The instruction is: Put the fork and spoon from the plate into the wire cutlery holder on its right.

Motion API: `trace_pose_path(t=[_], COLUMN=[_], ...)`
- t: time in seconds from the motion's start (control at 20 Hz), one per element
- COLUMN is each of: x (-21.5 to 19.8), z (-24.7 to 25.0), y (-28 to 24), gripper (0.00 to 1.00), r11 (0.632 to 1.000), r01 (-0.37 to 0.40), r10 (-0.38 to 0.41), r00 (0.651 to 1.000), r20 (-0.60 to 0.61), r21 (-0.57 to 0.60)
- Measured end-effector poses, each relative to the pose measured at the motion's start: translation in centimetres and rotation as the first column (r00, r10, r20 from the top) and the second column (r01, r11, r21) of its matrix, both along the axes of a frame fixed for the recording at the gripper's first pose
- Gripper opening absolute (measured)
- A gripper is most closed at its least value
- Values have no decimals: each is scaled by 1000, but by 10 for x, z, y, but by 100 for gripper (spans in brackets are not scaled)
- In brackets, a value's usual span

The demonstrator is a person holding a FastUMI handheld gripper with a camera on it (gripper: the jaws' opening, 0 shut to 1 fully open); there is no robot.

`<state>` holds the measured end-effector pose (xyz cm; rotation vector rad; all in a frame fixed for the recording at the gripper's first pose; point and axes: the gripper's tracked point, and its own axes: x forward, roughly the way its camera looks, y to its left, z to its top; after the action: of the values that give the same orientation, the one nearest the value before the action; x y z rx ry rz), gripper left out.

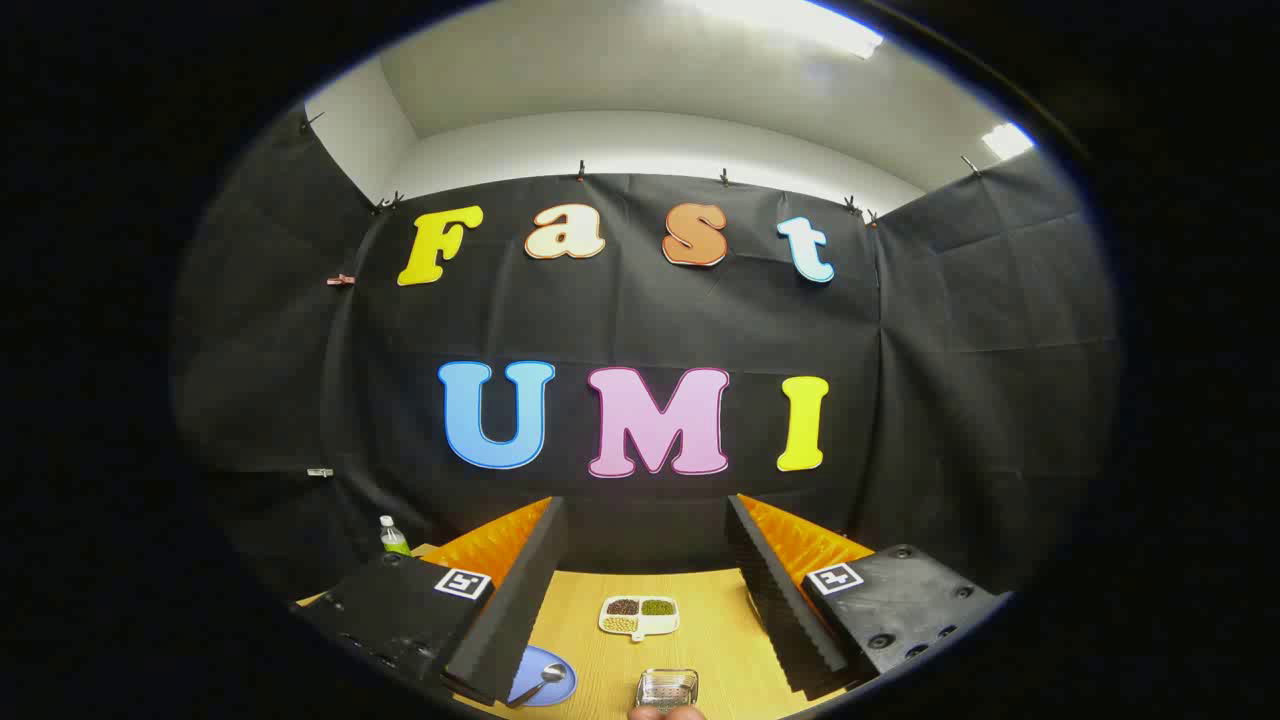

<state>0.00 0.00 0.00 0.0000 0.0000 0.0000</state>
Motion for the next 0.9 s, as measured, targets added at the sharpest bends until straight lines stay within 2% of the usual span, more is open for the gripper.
trace_pose_path(t=[0.3, 0.55, 0.9], x=[4, 3, 6], z=[-25, -39, -59], y=[1, 17, 36], gripper=[98, 99, 98], r11=[1000, 998, 994], r01=[-5, -56, -99], r10=[5, 53, 104], r00=[997, 991, 976], r20=[-79, -120, -193], r21=[4, -19, 35])
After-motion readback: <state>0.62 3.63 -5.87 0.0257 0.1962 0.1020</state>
